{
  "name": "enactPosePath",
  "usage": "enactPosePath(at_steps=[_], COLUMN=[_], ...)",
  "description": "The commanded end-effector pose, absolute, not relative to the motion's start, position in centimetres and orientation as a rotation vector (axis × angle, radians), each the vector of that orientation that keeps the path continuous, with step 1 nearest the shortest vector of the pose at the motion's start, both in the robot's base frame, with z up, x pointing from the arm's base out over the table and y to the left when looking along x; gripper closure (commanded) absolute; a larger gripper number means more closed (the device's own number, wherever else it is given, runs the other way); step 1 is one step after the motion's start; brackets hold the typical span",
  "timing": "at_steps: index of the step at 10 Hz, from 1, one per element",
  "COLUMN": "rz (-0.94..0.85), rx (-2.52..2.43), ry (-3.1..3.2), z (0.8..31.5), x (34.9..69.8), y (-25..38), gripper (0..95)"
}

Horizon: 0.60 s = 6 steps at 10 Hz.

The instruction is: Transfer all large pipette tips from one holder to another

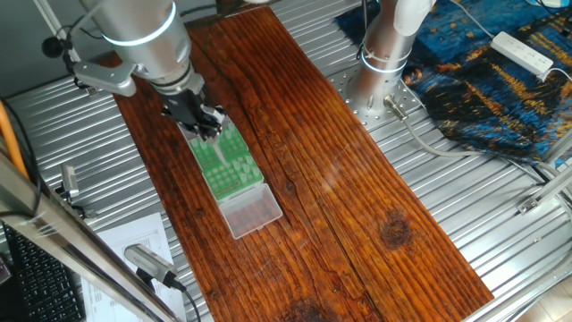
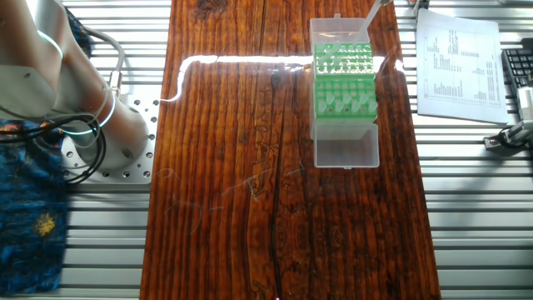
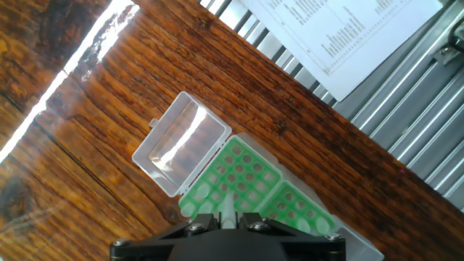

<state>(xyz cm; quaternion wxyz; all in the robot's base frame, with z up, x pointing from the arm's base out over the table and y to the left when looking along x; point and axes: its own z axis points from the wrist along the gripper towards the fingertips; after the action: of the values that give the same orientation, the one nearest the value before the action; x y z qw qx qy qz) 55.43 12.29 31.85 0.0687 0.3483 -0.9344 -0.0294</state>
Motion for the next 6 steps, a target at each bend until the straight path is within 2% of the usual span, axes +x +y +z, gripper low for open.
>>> enactPosePath(at_steps=[1,6], rz=[-0.092,-0.106], rx=[1.102,1.167], ry=[-2.792,-2.768], z=[32.2,32.2], x=[54.9,52.8], y=[11.0,8.6], gripper=[95.0,95.0])
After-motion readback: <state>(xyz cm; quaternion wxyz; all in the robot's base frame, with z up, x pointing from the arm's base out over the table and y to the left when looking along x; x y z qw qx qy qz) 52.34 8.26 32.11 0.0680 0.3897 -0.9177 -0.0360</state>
